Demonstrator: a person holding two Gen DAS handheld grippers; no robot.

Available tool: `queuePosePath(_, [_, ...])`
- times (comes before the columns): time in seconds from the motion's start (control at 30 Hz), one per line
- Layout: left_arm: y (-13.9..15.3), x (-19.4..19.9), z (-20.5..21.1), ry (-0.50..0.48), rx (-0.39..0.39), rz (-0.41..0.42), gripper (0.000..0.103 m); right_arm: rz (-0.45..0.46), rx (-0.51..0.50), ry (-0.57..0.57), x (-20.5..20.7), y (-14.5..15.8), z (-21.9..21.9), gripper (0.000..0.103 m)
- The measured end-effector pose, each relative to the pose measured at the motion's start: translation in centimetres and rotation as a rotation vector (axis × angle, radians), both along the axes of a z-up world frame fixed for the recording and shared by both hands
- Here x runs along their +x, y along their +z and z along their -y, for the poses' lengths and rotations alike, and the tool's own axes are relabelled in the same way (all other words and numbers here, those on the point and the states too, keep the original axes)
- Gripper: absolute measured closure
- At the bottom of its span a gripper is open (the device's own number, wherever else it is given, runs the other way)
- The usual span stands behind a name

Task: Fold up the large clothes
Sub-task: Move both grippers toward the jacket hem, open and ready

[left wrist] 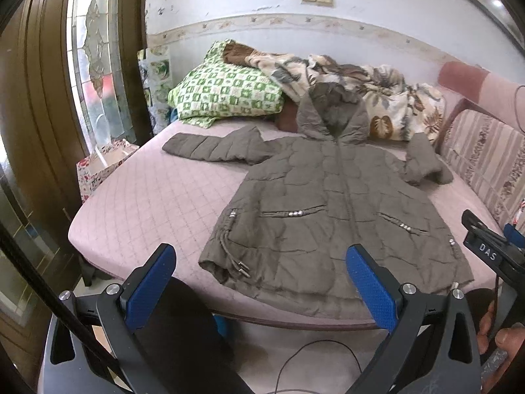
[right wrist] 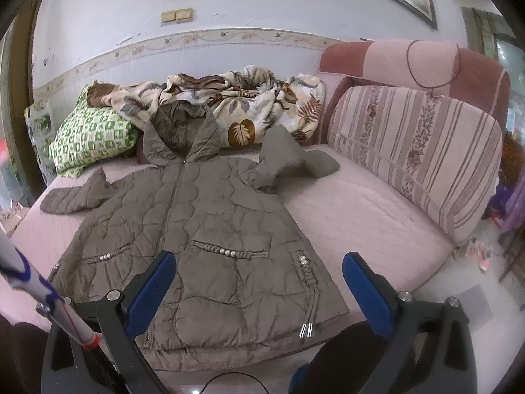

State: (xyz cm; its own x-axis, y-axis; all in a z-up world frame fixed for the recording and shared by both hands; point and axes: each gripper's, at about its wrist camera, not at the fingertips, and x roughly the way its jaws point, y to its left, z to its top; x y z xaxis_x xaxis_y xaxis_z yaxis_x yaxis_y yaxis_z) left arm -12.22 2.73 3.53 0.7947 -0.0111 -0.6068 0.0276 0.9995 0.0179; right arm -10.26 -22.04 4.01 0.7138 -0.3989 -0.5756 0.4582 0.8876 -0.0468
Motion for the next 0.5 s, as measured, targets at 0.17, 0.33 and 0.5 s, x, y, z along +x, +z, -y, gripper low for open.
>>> queuePosePath(0.17, [-1.2,1.9,0.0,0.020,0.020,-0.041,0.000,-0.030,0.004,0.025,2.2,-1.0,0.2,0.000])
queuePosePath(0.33, [-3.0,4.4,0.8,0.008,0.024,-0.111,0.000,-0.077,0.007,0.053,4.5,-3.1,0.5,0.000])
queuePosePath(0.5, [-4.7,6.6,1.9,-0.034,0.019,-0.203,0.000,-0.139,0.013,0.061,6.3,-5.6,1.0,0.000])
